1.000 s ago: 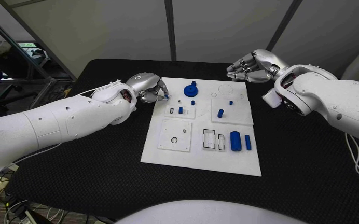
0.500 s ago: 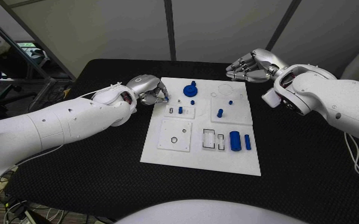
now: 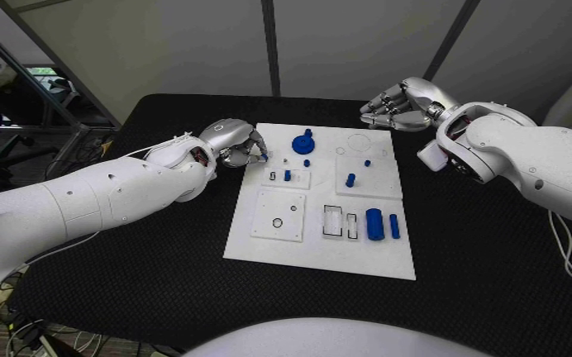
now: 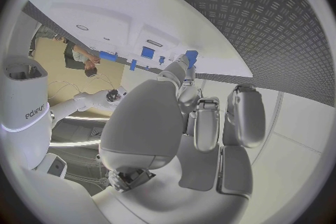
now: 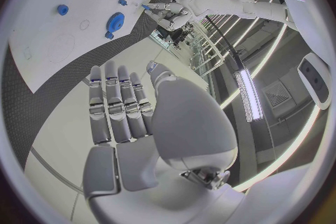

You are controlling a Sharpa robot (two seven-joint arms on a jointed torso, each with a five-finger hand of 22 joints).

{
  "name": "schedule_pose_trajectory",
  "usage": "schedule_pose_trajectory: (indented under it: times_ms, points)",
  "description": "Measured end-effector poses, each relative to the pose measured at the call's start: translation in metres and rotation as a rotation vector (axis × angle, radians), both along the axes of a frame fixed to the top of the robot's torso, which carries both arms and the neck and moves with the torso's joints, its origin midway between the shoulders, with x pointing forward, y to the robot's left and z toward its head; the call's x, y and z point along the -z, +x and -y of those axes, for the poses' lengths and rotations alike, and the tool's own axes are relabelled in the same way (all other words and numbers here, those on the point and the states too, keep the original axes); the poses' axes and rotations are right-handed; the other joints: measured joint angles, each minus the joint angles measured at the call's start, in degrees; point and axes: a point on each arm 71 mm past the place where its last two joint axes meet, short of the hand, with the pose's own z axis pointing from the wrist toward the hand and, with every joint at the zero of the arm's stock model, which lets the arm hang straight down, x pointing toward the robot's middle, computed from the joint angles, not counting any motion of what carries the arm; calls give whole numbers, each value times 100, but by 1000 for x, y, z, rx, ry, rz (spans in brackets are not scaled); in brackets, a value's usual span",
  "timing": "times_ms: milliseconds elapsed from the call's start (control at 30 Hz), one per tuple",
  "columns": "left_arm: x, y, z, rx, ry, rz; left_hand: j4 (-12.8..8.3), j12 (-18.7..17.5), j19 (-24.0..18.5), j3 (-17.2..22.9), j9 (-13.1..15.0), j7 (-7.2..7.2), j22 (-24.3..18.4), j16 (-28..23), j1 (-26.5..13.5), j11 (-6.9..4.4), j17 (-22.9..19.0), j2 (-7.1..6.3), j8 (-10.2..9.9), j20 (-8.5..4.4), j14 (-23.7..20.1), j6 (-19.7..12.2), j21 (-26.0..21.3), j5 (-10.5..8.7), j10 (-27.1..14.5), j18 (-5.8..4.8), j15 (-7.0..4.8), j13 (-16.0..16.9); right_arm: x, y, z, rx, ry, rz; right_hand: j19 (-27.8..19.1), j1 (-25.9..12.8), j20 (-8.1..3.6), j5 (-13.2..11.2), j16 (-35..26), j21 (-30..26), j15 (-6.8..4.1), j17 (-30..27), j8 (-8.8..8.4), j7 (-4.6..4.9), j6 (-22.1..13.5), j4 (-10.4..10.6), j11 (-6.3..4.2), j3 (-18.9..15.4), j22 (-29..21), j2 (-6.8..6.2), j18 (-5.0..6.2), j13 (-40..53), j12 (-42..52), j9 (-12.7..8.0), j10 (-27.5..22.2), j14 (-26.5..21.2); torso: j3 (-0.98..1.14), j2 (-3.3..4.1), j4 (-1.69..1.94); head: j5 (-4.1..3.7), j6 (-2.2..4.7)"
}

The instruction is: Assemble the parts on the task board

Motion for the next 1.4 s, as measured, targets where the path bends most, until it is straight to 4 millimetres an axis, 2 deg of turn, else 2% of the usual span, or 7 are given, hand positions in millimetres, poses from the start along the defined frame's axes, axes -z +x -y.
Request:
schedule_pose_trajectory:
  times_ms: [833, 1167, 1267, 1333, 1400]
  points:
    - [4, 1, -2, 4, 14, -21, 32, -62, 0, 65, 0, -19, 0, 0, 1, -3, 0, 1, 1, 0, 0, -22, 0, 19, -42, 0, 0, -71, 0, 0, 0, 0, 0, 0, 0, 0, 0, 0, 0, 0, 0, 0, 0, 0, 0, 0, 0, 0, 0, 0, 0, 0, 0, 0, 0, 0, 2, 2, -4, 8, -19]
    - [3, 1, -2, 6, 17, -27, 32, -85, 0, 65, 6, -19, 0, 0, 19, -3, 0, -175, 63, 0, 0, -22, -23, 10, -82, 0, 0, -84, 0, 0, 0, 0, 0, 0, 0, 0, 0, 0, 0, 0, 0, 0, 0, 0, 0, 0, 0, 0, 0, 0, 0, 0, 0, 0, 0, 0, 2, 2, -4, 8, -21]
    - [3, 1, -2, 6, 17, -28, 32, -85, 0, 65, 21, -18, 0, 0, 14, -3, 0, -181, 64, 0, 0, -23, -23, 10, -82, 0, 0, -84, 0, 0, 0, 0, 0, 0, 0, 0, 0, 0, 0, 0, 0, 0, 0, 0, 0, 0, 0, 0, 0, 0, 0, 0, 0, 0, 0, 0, 2, 2, -4, 8, -19]
    - [3, 1, -2, 6, 17, -28, 32, -85, 0, 65, 364, -7, 0, 0, 7, -3, 0, -249, 64, 0, 0, -34, -23, 10, -82, 0, 0, -79, 0, 0, 0, 0, 0, 0, 0, 0, 0, 0, 0, 0, 0, 0, 0, 0, 0, 0, 0, 0, 0, 0, 0, 0, 0, 0, 0, 0, 2, 2, -4, 8, -19]
    - [4, 1, -3, 6, 18, -29, 32, -85, 0, 65, 400, 2, 0, 0, 3, -3, 0, -253, 64, 0, 0, -44, -23, 10, -83, 0, 0, -52, 0, 0, 0, 0, 0, 0, 0, 0, 0, 0, 0, 0, 0, 0, 0, 0, 0, 0, 0, 0, 0, 0, 0, 0, 0, 0, 0, 0, 2, 2, -4, 8, -20]
